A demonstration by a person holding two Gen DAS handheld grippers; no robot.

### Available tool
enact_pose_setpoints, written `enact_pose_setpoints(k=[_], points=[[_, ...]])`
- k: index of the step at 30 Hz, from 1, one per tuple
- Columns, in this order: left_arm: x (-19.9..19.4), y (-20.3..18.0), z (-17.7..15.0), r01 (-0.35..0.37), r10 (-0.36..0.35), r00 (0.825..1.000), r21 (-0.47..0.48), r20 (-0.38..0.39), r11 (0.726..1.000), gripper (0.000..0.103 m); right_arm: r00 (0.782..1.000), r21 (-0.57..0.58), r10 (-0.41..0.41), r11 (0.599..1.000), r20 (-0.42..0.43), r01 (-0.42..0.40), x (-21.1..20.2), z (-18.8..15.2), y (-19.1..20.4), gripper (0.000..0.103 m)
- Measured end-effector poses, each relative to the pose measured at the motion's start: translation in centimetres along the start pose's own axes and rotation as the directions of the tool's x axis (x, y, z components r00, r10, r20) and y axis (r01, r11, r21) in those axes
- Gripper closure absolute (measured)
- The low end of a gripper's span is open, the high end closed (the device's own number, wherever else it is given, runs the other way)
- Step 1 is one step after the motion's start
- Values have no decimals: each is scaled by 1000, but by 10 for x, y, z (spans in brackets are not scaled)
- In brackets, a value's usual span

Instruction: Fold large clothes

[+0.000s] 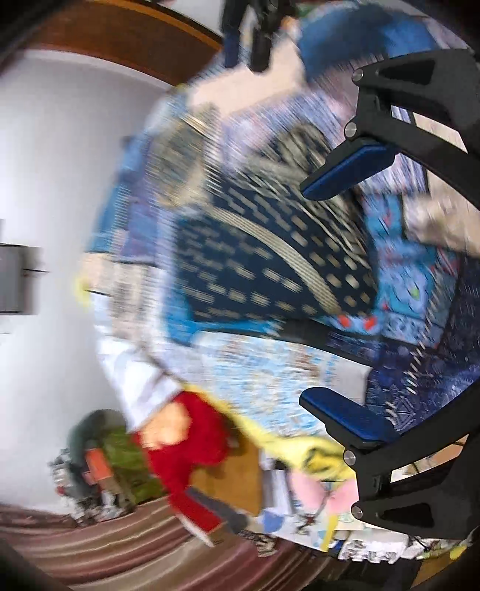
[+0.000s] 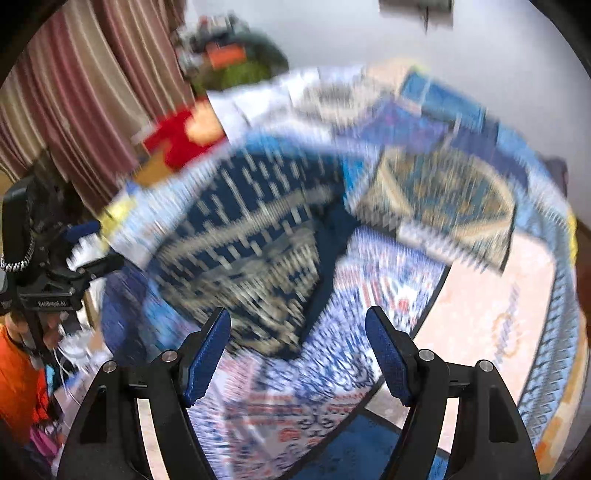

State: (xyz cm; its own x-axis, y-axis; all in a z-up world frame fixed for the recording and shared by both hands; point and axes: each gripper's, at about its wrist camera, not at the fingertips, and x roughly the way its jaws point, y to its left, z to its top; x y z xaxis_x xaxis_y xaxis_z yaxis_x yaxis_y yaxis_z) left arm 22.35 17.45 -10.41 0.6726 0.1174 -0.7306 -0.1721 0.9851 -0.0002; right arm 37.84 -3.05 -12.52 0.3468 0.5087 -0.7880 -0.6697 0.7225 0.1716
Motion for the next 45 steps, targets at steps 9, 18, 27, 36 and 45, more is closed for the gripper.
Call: enact_pose_setpoints(k=[9,18,27,36,45], points=[[-161,-38,26,74,-68,908,1,414,997,0,894,-48,27,999,448,-7,-146,6,78,30],[-243,-63,-12,14,3,811,-25,585,1000,0,752,-20,0,1000,659,18,-231,-45,126,30],[-257,-64,-29,-8,39,808,-55,589,998,0,732,31,-102,993,674,110,-244,-74,149,10],[-248,-62,-30,0,37,821,-64,570,998,0,734,50,-138,989,665,141,-241,-76,150,3],[-241,-63,-30,-13,46,829,-63,557,998,0,747,77,-152,988,647,134,-233,-73,142,0]])
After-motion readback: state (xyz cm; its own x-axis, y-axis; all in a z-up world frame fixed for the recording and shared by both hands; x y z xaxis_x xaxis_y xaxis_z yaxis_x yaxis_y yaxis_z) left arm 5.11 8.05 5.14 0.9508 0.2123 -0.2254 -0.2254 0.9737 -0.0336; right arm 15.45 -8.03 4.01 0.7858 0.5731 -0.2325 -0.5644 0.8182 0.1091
